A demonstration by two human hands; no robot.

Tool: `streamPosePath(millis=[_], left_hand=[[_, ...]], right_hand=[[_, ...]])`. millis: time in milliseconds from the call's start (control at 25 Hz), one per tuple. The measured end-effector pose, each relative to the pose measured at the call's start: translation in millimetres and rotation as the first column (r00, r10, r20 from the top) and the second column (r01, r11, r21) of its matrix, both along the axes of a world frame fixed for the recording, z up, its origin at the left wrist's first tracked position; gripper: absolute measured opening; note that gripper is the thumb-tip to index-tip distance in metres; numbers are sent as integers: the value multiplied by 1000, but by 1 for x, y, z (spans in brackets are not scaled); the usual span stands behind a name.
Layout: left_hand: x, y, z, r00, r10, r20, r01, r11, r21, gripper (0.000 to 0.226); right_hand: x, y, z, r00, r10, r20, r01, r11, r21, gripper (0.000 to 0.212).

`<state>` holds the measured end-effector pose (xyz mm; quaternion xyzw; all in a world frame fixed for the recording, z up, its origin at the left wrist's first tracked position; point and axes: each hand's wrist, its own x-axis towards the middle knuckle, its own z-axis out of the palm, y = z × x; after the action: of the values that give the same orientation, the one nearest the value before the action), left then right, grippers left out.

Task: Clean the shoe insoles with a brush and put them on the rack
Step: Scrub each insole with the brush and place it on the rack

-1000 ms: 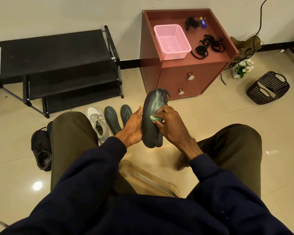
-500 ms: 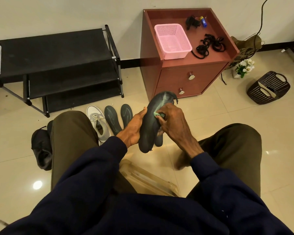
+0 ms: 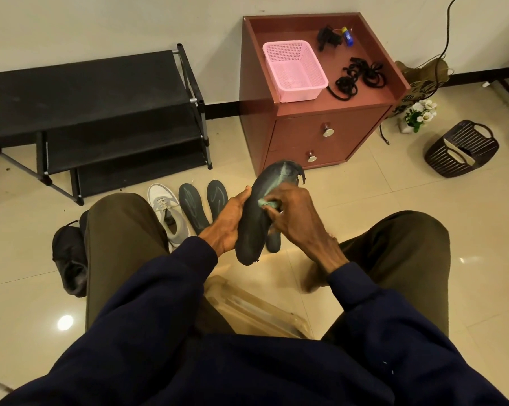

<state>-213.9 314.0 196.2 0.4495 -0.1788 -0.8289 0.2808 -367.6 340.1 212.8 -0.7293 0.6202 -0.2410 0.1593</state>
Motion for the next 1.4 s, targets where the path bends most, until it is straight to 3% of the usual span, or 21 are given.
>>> streamPosePath(millis=[120, 280, 360, 560, 720, 800, 960, 1000, 1120, 1200, 1360, 1400], left_hand=[[1, 0, 0, 1000, -3, 28, 3, 1000, -1, 48], [-1, 1, -1, 1000, -8, 2, 8, 1000, 16, 43], [0, 1, -2, 1000, -13, 1, 13, 1000, 11, 43], [2, 1, 0, 999, -30, 38, 31, 999, -14, 46], [1, 2, 1, 999, -44, -9, 44, 999, 2, 45], [1, 2, 0, 999, -48, -3, 48, 999, 3, 44], [1, 3, 0, 999, -39, 24, 39, 999, 1, 44], [0, 3, 1, 999, -36, 13, 36, 999, 10, 43], [-1, 3, 3, 997, -56, -49, 57, 998, 25, 45], [-1, 4, 2, 997, -76, -29, 77, 997, 20, 46], [0, 5, 2, 997, -66, 28, 66, 998, 9, 44], [0, 5, 3, 997, -69, 21, 68, 998, 6, 44]], right_hand=[[12, 6, -3, 981, 195, 13, -195, 978, 76, 9], [-10, -10, -5, 994, -101, -37, 101, 995, 1, 10], [-12, -10, -4, 986, -167, -25, 166, 985, -38, 9], [14, 7, -1, 982, 180, 56, -184, 980, 79, 9], [-8, -12, -5, 993, -118, -4, 118, 993, -29, 9], [-11, -12, -7, 982, -187, 29, 188, 981, -52, 8], [7, 2, -1, 987, 101, 123, -109, 992, 61, 10], [6, -1, -1, 989, 103, 110, -109, 993, 54, 9], [-10, -15, -6, 987, -142, 70, 145, 988, -50, 6], [-13, -12, -9, 977, -202, 72, 208, 975, -74, 5], [8, 0, -3, 992, 66, 112, -75, 995, 72, 10], [8, -2, -2, 994, 75, 81, -80, 995, 64, 10]])
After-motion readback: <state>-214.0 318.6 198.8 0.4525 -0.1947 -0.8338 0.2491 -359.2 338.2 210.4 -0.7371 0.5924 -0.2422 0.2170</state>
